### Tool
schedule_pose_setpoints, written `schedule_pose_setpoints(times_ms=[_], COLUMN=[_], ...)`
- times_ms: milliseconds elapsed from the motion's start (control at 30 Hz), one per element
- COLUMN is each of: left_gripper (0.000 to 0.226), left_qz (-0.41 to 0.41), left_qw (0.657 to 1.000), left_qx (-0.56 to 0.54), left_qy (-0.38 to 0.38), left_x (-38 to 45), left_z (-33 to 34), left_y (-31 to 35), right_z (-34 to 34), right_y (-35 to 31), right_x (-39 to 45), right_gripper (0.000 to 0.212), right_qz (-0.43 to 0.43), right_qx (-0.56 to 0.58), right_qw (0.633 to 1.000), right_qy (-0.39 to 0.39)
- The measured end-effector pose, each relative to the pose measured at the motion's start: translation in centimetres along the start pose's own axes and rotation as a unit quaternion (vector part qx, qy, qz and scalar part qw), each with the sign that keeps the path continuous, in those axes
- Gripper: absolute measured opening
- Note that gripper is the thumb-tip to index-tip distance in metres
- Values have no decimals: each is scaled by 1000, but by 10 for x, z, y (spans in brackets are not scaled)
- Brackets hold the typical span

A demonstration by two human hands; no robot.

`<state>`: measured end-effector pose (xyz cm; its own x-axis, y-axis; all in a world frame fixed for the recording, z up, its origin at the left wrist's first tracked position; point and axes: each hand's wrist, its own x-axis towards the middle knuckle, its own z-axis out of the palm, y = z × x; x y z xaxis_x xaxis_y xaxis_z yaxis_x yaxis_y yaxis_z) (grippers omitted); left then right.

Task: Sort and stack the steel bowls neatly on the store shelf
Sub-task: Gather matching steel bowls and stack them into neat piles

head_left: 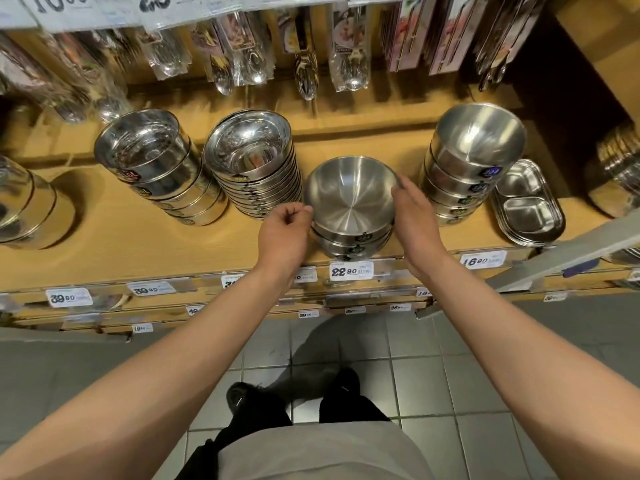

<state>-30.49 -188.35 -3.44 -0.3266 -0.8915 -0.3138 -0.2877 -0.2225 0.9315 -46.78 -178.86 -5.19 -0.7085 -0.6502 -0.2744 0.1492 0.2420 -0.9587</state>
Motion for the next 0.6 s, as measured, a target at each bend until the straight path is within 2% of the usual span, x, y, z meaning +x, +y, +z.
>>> schedule_pose_setpoints(times_ms=[433,600], left_gripper=[19,15], left_qz=[-4,-20], left_qw=[999,999], left_qx=[-20,-31], left_qy=[27,-20], left_x=[9,9], left_z=[3,3], left_y=[1,7], right_z=[-4,-5], right_y=[8,11], right_x=[-15,-9], right_gripper=[45,57], right_qz=[-41,18], right_qx=[-6,34], right_qw=[999,999], right_qy=[7,0])
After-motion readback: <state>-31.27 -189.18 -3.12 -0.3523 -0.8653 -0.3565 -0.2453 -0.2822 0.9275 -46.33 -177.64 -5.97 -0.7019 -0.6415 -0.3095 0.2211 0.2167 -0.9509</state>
